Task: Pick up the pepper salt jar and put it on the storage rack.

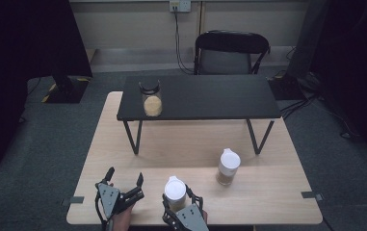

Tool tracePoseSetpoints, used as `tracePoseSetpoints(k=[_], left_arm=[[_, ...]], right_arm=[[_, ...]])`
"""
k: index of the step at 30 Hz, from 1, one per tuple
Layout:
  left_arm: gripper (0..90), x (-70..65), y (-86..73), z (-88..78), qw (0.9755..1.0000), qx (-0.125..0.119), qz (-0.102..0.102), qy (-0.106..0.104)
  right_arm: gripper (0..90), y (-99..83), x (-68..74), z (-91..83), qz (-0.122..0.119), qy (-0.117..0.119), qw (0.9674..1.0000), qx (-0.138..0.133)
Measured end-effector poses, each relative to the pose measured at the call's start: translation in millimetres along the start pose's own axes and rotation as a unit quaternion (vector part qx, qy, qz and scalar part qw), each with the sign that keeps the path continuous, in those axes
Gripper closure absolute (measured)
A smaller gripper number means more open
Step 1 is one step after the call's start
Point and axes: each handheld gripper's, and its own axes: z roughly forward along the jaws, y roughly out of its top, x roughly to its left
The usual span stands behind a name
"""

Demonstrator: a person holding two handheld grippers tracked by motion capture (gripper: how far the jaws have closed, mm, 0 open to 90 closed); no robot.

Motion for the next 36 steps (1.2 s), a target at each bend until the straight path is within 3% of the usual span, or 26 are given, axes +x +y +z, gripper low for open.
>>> tracePoseSetpoints(k=[36], left_arm=[[1.2,0.0,0.0,0.0,1.0000,0.000,0.000,0.000]], right_arm=[[29.9,5.1,-2.1,-3.5,0.003,0.012,0.9999,-0.004]])
